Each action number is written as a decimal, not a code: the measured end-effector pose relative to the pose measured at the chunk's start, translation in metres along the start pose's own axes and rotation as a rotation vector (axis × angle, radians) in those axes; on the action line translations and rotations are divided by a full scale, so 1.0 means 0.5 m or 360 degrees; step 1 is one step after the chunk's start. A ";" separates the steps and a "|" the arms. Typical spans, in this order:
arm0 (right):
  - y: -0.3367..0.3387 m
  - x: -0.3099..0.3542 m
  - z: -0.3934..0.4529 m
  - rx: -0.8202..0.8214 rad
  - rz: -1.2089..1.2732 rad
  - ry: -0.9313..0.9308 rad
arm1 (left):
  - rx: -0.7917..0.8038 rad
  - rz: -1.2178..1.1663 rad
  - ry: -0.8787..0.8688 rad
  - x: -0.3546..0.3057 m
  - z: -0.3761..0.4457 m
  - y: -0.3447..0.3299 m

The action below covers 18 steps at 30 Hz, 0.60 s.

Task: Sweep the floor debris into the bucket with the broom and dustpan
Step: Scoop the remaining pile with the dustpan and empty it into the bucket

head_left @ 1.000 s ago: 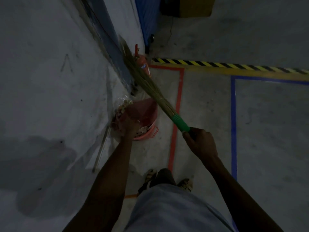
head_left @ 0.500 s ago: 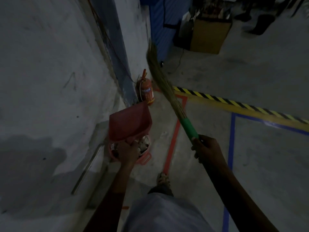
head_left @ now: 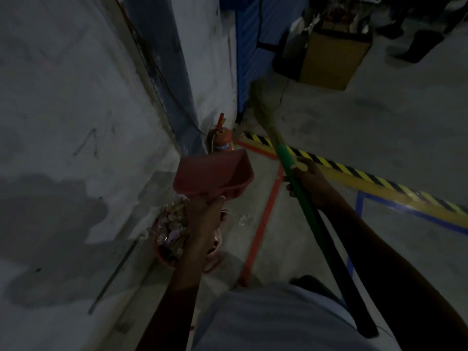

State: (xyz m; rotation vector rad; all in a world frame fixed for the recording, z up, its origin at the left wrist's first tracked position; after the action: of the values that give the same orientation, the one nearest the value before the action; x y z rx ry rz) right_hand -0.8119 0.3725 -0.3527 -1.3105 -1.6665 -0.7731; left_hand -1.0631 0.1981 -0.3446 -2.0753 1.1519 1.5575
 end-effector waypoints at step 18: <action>0.123 0.292 0.449 0.0726 0.0295 -0.0243 | -0.0542 -0.0523 -0.0027 -0.267 0.019 -0.388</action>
State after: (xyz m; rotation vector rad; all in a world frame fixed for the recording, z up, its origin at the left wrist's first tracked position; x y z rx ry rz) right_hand -0.8201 0.6457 -0.3233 -1.1927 -1.6838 -0.1688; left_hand -0.9372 0.3824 -0.2696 -2.3098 0.5256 1.6877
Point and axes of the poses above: each hand's wrist, its own z-axis towards the middle knuckle, its own y-axis out of the back of the hand, x = y × z, the point moved 9 cm from there along z, towards the middle knuckle, and after that the axes turned 3 degrees about z, right-handed, at the moved point
